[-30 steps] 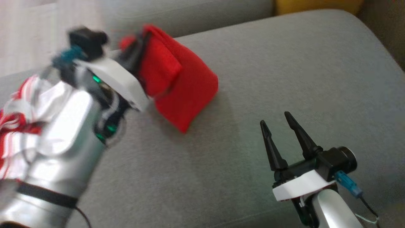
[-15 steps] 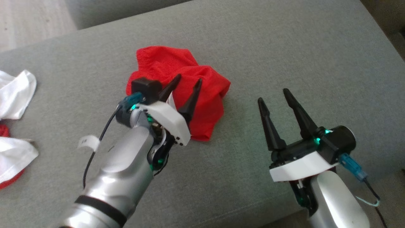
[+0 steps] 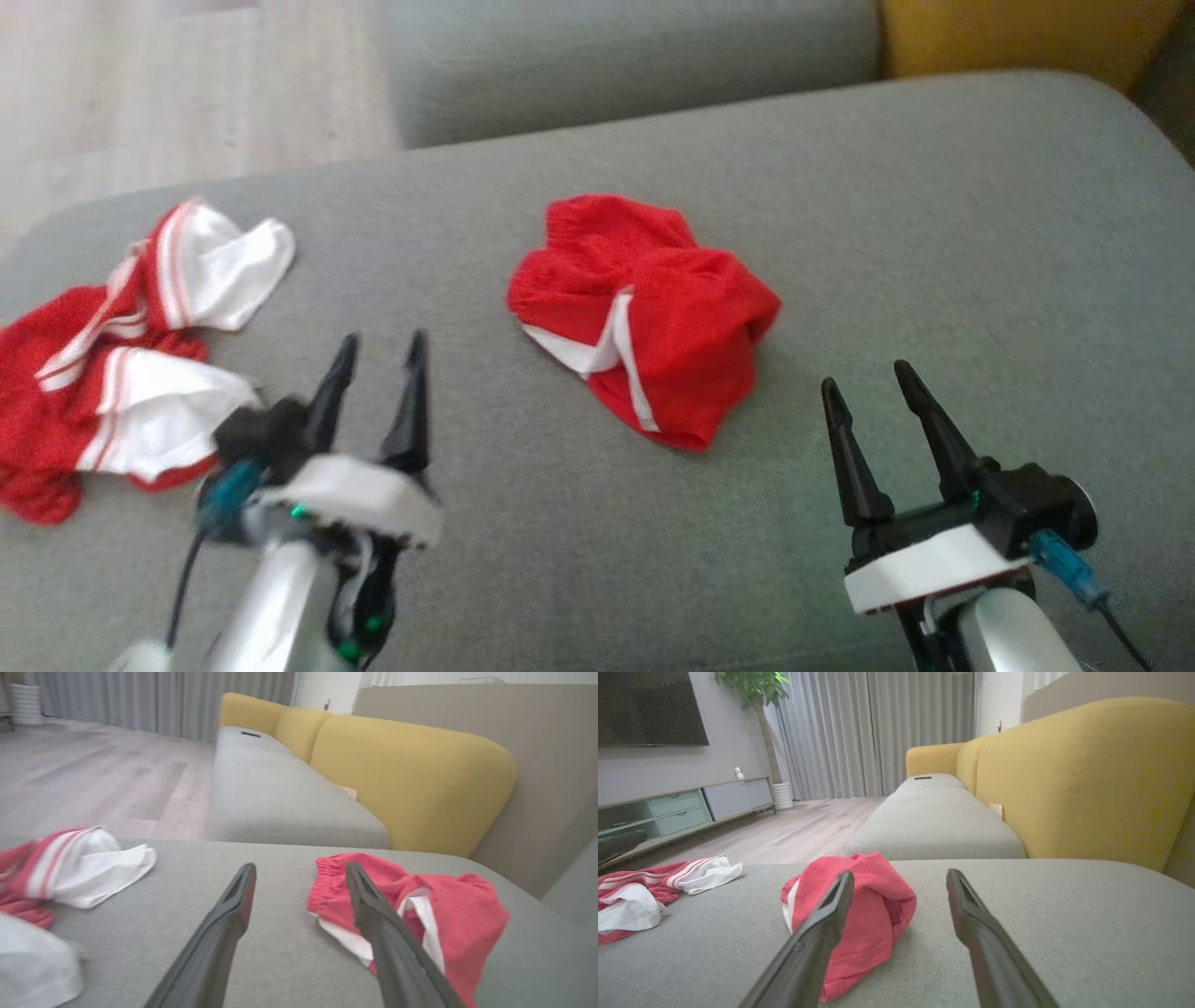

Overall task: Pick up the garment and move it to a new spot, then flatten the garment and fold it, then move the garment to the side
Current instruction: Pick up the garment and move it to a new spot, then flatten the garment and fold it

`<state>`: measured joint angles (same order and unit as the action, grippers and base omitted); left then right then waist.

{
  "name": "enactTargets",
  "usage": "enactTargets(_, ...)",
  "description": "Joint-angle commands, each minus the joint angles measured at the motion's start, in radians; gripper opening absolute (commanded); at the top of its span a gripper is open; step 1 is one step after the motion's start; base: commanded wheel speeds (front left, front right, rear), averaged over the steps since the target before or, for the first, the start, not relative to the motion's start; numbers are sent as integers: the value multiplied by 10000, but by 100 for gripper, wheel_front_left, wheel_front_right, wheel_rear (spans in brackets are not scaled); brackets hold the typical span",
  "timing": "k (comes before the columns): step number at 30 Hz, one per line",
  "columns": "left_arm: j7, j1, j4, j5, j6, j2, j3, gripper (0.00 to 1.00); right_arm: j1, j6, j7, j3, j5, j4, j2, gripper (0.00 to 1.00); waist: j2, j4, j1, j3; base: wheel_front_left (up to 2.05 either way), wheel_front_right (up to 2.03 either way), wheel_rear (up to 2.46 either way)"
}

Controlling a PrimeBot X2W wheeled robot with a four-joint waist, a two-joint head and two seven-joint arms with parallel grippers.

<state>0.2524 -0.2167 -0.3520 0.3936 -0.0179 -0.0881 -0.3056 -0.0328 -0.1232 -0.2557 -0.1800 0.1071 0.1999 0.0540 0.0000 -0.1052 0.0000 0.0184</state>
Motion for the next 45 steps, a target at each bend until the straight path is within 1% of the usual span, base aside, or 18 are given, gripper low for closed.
enactTargets(1,92,-11,702,-300,91,-104,748,100,-130,-75,-61,-134,-85,-325,-37,100,0,440,0,-386,0,0,0)
enactTargets(4,92,928,1506,-909,359,-17,1505,100,65,-75,-61,-23,-127,-377,-37,100,0,654,0,-517,0,0,0)
enactTargets(8,92,2058,2416,-1402,733,206,2346,100,393,-75,-61,0,-156,-418,-37,100,0,870,0,-683,0,0,0)
enactTargets(11,92,2675,2844,-1663,920,314,2696,100,662,-75,-61,20,-156,-430,-37,100,0,988,0,-803,0,0,0)
enactTargets(15,93,3248,3194,-1946,965,367,3009,100,939,-75,-61,-19,-149,-452,-37,100,0,1055,0,-936,0,0,0)
enactTargets(24,93,3711,3202,-2219,892,376,2793,100,1158,-75,-61,198,-54,-437,-37,100,0,1053,0,-1098,0,0,0)
enactTargets(45,93,3828,2953,-2119,752,378,2524,100,1335,-75,-61,235,-137,-386,-37,100,0,1010,0,-1326,0,0,0)
